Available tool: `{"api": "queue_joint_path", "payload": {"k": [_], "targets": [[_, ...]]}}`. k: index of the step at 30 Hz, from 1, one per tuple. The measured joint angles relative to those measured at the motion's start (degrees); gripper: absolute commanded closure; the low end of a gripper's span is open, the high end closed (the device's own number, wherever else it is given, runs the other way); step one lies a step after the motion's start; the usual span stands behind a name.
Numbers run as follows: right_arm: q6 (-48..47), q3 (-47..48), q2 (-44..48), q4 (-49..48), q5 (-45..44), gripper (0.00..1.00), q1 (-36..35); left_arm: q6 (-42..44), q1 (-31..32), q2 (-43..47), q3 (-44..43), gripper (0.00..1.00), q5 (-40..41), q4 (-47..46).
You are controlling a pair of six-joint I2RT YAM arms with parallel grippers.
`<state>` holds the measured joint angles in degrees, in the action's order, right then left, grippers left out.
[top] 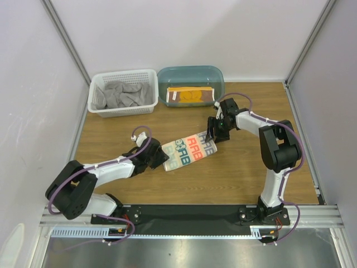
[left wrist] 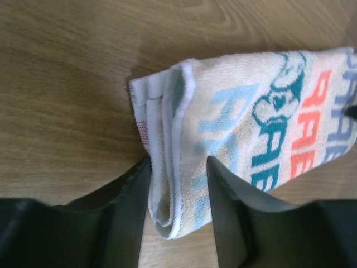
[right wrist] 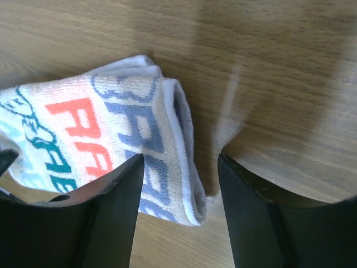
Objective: Fold and stack the towels
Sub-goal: Neatly place the folded towel into the bin
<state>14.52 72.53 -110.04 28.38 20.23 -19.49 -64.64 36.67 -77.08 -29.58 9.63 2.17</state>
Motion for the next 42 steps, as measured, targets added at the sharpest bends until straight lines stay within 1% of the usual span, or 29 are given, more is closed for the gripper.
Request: {"api": "queue_joint_path", "payload": {"k": [1,2,4,5,7,8,10,12,13,16,17,22,25,30,36,39,42], "targets": [[0.17,-0.13,0.00,-0.39,0.20,0.39,0.02,0.13,0.00,-0.44,0.02,0.60,0.55,-0.28],[0.37,-0.31,0.00,-0.85,0.44,0.40,0.07,0.24,0.00,-0.94,0.04,0.71,0.85,-0.68],[0.72,-0.66,0.00,-1.81,0.83,0.42,0.07,1.05,0.00,-2.03,0.04,0.79,1.42,-1.53],[0.90,-0.90,0.00,-2.45,1.03,0.45,0.07,1.57,0.00,-2.62,0.04,0.86,1.46,-2.43],[1.33,-1.44,0.00,-3.54,1.25,0.50,0.07,2.80,0.00,-3.69,0.02,0.93,1.77,-4.31],[1.62,-1.62,0.00,-3.89,1.27,0.51,0.07,3.43,0.00,-4.13,-0.09,1.00,1.81,-5.07],[2.27,-2.34,0.13,-4.92,1.60,0.53,0.11,4.90,0.00,-4.98,-0.61,1.00,1.95,-5.95],[2.75,-3.78,0.83,-6.51,1.64,0.62,0.11,6.43,0.00,-5.79,-1.44,1.00,2.25,-6.03],[3.02,-4.61,1.14,-7.17,1.68,0.77,0.13,7.23,0.00,-6.12,-1.90,1.00,2.45,-5.90],[3.89,-6.16,1.29,-7.85,2.45,0.92,0.13,9.20,0.00,-7.10,-3.26,1.00,3.17,-5.14],[4.02,-6.36,1.31,-8.00,2.69,1.00,0.13,9.84,-0.02,-7.63,-3.98,1.00,3.34,-4.59],[4.85,-6.51,1.38,-7.91,3.19,1.00,0.17,12.94,-0.87,-9.57,-7.21,1.00,3.65,-2.38],[4.94,-5.79,1.70,-6.01,2.86,1.00,0.11,15.63,-2.16,-9.73,-8.76,1.00,3.63,-1.03],[4.96,-1.03,3.08,-1.51,0.57,1.00,-0.09,21.18,-3.76,-9.73,-14.78,1.00,3.61,1.99],[5.40,10.43,3.58,0.44,-0.24,1.00,1.68,27.41,-6.47,-11.58,-28.59,1.00,2.19,4.81],[5.46,18.51,2.54,1.88,0.24,1.00,3.69,29.27,-8.66,-14.62,-36.54,1.00,0.24,5.86],[5.38,28.24,-0.74,3.69,0.81,1.00,5.53,30.82,-10.82,-17.73,-43.47,1.00,-1.70,6.71]]}}
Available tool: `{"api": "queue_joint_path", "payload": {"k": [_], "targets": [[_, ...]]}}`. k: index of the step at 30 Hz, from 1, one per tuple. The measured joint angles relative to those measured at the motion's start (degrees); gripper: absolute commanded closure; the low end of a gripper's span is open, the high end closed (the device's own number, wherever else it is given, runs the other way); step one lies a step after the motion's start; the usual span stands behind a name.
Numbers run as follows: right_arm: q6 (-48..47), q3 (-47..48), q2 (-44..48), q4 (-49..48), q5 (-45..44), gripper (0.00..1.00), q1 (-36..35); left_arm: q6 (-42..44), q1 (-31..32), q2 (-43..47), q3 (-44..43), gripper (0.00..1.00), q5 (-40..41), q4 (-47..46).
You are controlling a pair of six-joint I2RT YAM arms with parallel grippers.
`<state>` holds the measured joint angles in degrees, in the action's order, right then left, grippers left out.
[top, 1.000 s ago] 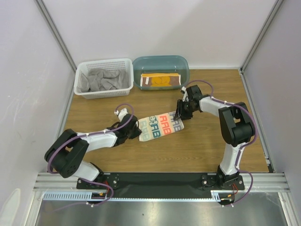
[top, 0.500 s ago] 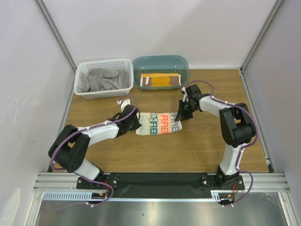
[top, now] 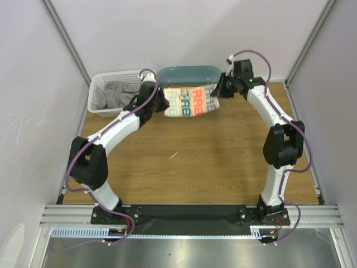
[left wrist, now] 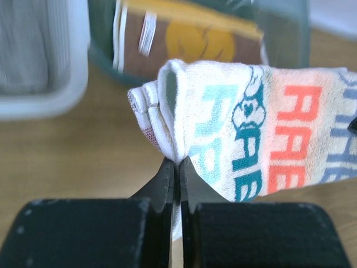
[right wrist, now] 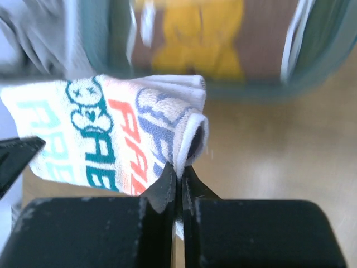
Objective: Fold and stack the towels
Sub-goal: Neatly place the folded towel into the bin
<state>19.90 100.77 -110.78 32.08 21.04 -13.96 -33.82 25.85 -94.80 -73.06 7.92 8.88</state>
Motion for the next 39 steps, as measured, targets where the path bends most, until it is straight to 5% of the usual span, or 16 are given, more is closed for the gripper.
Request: {"api": "queue_joint_path", "payload": {"k": [10,19,39], "targets": [[0.17,34.62,-20.55,0.39,3.85,1.00,5.40,3.50,-5.20,-18.49,-26.58,1.00,-4.81,-2.38],[2.27,35.01,-28.98,-4.98,8.07,1.00,7.74,3.41,-7.89,-32.81,-36.81,1.00,-8.20,-3.82],[0.94,35.12,-36.04,-6.08,7.65,1.00,6.73,1.90,-9.75,-42.27,-40.54,1.00,-10.80,-2.47]]}}
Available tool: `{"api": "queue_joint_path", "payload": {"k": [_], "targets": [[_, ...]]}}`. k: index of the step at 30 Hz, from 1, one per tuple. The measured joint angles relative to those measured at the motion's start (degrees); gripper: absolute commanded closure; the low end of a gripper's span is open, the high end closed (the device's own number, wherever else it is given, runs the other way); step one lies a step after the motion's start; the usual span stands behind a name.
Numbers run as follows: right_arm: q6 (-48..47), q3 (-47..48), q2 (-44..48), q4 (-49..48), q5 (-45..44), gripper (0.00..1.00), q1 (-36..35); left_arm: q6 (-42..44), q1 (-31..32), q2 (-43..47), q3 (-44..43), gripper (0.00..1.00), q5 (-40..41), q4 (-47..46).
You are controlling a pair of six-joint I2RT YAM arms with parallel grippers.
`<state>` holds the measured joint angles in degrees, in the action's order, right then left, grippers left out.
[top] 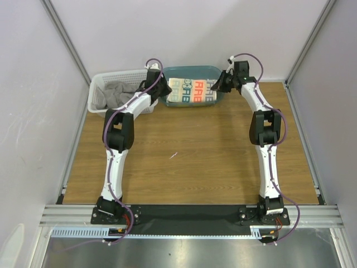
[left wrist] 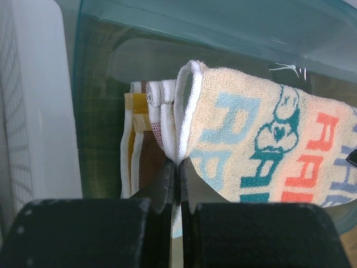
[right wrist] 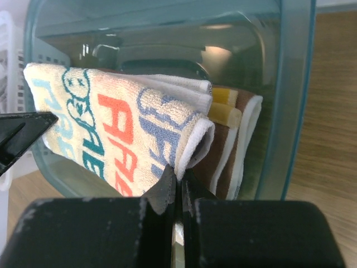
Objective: Fold and stack the towels
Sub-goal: Neatly place the folded towel into the bin
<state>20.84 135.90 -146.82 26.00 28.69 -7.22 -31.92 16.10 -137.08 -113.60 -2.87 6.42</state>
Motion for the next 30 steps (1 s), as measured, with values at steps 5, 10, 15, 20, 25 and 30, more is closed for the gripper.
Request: {"api": "queue_joint_path", "payload": {"k": [5,10,15,20,25,30], "targets": [[-0.35,0.00,-0.09,1.18,-0.85,1.00,-0.04,-0.11,0.00,0.04,0.46,1.00,-0.46,0.17],[-1.01,0.09,-0.22,1.81,-0.98,1.00,-0.09,-0.17,0.11,0.68,3.34,1.00,-0.57,-0.48],[-1.46,0.33,-0.96,2.82,-0.74,0.85,-0.28,-0.17,0.17,1.18,5.81,0.91,-0.37,-1.20],[-2.03,0.68,-1.05,2.84,-0.39,0.56,-0.37,0.28,0.15,1.18,5.05,0.73,-0.11,-1.16],[-2.45,2.62,-1.03,2.40,0.07,0.40,-0.33,1.77,-0.17,1.18,2.29,0.54,-0.44,-0.81],[-1.27,3.43,-0.55,1.09,0.24,0.29,0.04,5.53,-0.28,1.68,-4.28,0.38,-1.75,1.07]]}}
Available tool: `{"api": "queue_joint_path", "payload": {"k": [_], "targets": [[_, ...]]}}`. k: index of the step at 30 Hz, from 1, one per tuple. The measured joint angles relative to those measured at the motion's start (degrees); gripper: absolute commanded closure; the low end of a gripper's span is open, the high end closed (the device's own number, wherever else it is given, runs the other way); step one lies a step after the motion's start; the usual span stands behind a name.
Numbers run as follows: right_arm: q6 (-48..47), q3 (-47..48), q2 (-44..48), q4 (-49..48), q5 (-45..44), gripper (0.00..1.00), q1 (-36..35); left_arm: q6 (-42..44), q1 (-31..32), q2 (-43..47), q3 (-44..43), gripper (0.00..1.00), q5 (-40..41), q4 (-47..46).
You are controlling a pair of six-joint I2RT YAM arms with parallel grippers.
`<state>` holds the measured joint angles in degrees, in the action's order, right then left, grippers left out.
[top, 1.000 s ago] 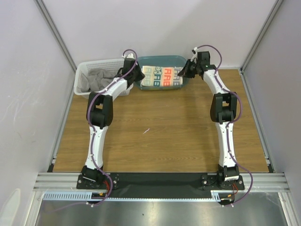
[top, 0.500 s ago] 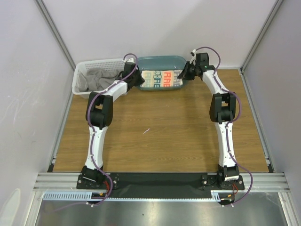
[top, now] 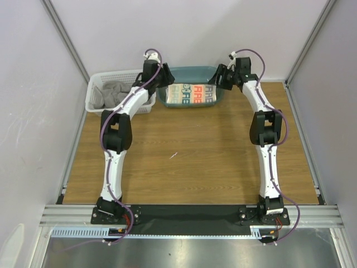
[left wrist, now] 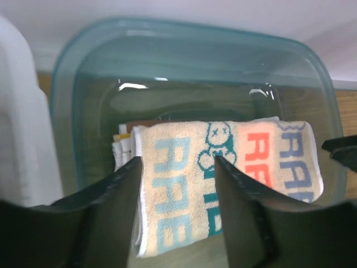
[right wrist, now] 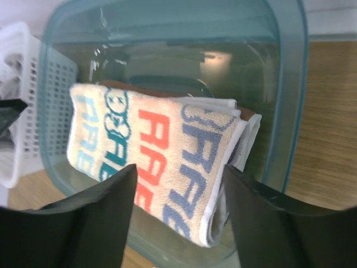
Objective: Fold and stack the towels
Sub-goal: Neatly place the folded towel into the bin, then grab crumpled towel
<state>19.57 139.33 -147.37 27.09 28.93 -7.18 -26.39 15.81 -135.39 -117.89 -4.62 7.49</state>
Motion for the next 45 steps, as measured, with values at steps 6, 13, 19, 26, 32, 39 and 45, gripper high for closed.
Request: {"api": "queue_joint_path", "payload": {"k": [6,13,19,26,32,39,45], "targets": [[0.07,-0.07,6.29,0.15,-1.66,0.21,1.51,5.11,-0.72,8.28,-0.92,0.19,5.07,5.84],[-0.96,-9.79,23.04,-3.19,-4.87,0.23,3.52,5.88,-9.75,16.98,-1.86,0.20,9.94,14.12],[-0.76,-17.59,28.52,-3.56,-7.10,0.18,4.72,5.51,-18.99,16.20,-0.94,0.14,13.97,20.70],[-0.22,-27.93,28.74,-0.83,-11.80,0.13,4.74,5.49,-19.78,8.59,-0.94,0.14,14.80,23.15],[1.01,-30.47,29.40,-0.72,-15.63,0.12,4.72,5.51,-19.67,1.66,-0.94,0.19,12.87,23.58],[2.49,-31.01,31.19,-0.79,-17.51,0.13,4.72,4.76,-19.69,-1.64,-1.16,0.88,11.06,22.60],[2.95,-30.97,31.87,-0.79,-17.97,0.14,4.72,5.79,-19.69,-1.77,-3.96,1.00,9.99,22.18]]}}
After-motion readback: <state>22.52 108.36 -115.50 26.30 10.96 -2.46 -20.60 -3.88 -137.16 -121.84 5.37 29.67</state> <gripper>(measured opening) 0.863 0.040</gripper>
